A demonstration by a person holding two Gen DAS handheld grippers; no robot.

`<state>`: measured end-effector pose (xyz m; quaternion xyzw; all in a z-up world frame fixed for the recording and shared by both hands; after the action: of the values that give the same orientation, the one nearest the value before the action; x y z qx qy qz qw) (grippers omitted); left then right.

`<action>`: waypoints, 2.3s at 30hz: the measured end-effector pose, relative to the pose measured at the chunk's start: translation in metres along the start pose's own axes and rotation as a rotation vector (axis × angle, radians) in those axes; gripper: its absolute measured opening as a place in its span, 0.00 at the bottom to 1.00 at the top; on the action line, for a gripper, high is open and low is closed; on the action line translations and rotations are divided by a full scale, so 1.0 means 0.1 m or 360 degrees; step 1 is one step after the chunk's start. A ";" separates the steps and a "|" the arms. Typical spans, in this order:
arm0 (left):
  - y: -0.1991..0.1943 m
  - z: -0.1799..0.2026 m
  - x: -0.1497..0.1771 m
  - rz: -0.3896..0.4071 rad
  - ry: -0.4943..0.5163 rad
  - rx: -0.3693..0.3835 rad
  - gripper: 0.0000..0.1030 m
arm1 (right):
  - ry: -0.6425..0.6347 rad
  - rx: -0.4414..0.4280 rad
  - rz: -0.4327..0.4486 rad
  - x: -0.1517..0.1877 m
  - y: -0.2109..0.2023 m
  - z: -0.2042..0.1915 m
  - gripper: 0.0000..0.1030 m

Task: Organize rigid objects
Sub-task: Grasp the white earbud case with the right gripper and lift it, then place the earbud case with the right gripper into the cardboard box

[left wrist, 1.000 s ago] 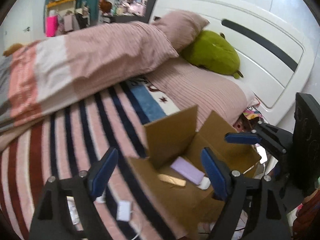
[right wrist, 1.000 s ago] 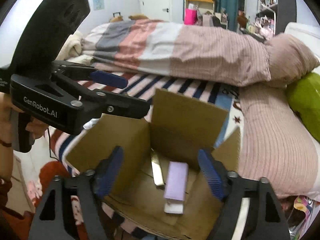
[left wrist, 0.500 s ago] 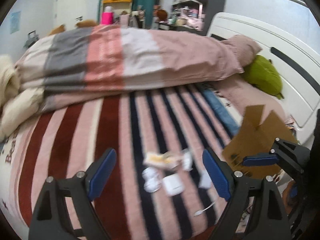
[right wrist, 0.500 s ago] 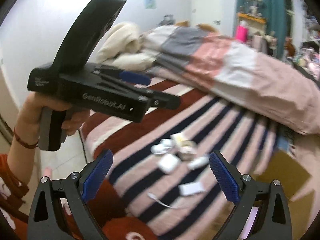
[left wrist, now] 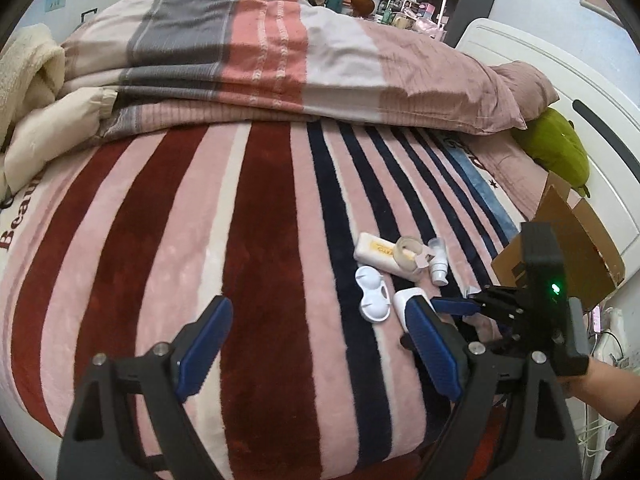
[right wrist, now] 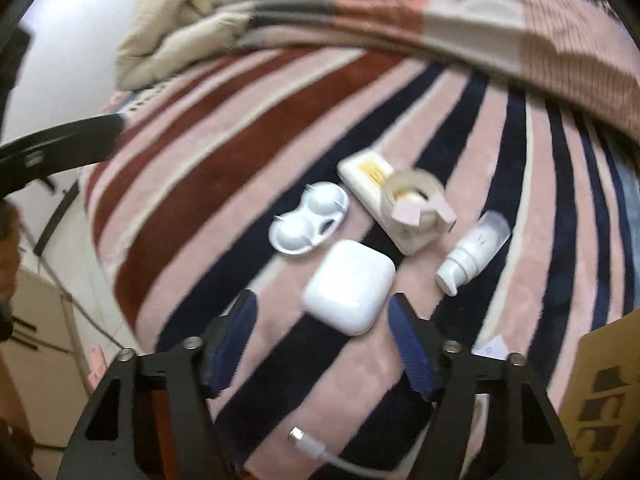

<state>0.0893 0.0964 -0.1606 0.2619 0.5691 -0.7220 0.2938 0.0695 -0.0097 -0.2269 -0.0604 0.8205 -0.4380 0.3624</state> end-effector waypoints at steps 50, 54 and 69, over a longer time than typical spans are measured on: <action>-0.23 1.92 -0.55 -0.0018 0.0131 0.0800 0.34 | -0.0231 -0.0051 0.0496 -0.56 -1.69 -0.12 0.39; -0.12 2.38 -0.63 -0.0047 0.0245 0.0817 0.33 | -0.0168 0.0019 0.0530 -0.53 -1.89 0.19 0.39; 0.56 3.57 -0.53 -0.0430 0.0517 0.0811 0.35 | 0.0188 0.0253 0.0358 -0.07 -2.25 1.52 0.38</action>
<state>0.1507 -0.2554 -0.0835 0.3608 0.4392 -0.8223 0.0259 0.1242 -0.2468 -0.1054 0.0866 0.8048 -0.4610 0.3638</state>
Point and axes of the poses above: each gripper's, at about its wrist camera, not at the fingertips, and y roughly the way its jaws point, z to its right, x to its underside, the point moved 9 cm from there along y, roughly the way its jaws point, and after that the axes turned 8 degrees about z, right-handed, at the moved point
